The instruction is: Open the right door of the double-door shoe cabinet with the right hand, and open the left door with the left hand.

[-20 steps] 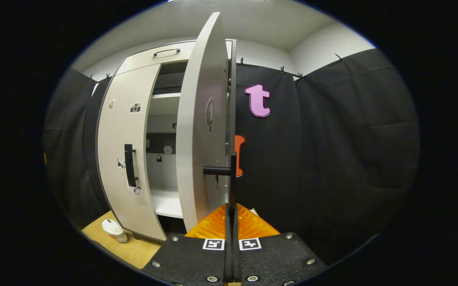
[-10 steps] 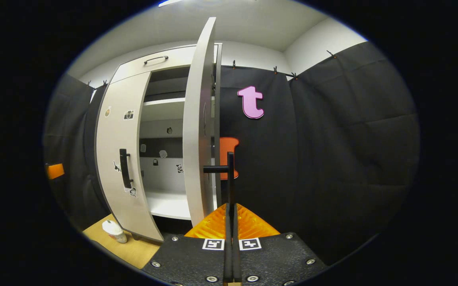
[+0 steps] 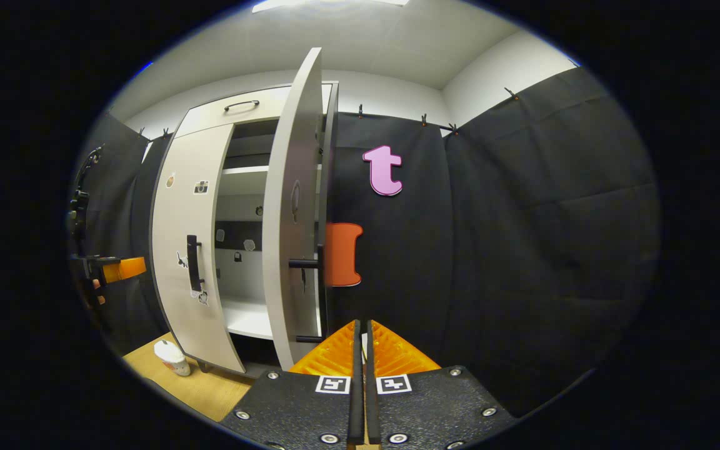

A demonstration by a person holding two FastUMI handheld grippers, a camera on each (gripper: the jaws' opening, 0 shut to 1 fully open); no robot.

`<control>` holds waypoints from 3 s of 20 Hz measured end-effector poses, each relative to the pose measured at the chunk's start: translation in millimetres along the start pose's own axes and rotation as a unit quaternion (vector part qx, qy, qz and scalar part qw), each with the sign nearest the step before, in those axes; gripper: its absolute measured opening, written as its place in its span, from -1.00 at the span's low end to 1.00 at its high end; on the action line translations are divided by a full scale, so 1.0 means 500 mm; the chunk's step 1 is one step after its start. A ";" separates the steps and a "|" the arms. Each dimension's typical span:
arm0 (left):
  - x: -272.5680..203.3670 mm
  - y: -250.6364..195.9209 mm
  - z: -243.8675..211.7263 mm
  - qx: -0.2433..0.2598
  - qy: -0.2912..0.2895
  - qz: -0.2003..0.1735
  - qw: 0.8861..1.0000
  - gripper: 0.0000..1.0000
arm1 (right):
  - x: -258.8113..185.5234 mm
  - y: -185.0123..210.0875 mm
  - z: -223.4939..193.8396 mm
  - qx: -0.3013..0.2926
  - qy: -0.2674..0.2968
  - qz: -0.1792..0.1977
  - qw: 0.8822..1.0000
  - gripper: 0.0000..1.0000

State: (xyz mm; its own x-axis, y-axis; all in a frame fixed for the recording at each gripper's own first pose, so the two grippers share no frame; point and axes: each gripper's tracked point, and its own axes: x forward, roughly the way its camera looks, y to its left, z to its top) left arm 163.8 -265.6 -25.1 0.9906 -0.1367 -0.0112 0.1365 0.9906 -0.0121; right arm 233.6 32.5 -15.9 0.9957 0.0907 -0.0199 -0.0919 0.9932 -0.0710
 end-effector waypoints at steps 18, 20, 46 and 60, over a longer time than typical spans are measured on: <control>0.285 -0.045 -0.073 0.006 0.032 -0.014 0.999 0.94 | -0.021 -0.101 -0.063 0.007 0.049 -0.073 0.996 0.87; 0.296 -0.050 -0.077 0.005 0.032 -0.019 0.999 0.94 | -0.022 -0.114 -0.066 0.009 0.051 -0.083 0.995 0.86; 0.260 -0.067 -0.089 0.002 0.047 -0.067 0.997 -0.79 | -0.118 -0.102 -0.040 0.006 0.028 -0.098 0.995 0.86; 0.167 -0.015 -0.088 -0.016 0.053 -0.081 0.995 -0.79 | -0.142 0.000 -0.012 0.006 0.013 -0.054 0.998 0.76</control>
State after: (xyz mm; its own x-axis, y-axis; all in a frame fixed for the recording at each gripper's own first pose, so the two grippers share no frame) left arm 245.1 -284.8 -70.1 0.9484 -0.2963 -0.1128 0.2920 0.9549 -0.0535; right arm 162.9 25.9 -20.7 0.9991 -0.0187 -0.0389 0.0163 0.9980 -0.0616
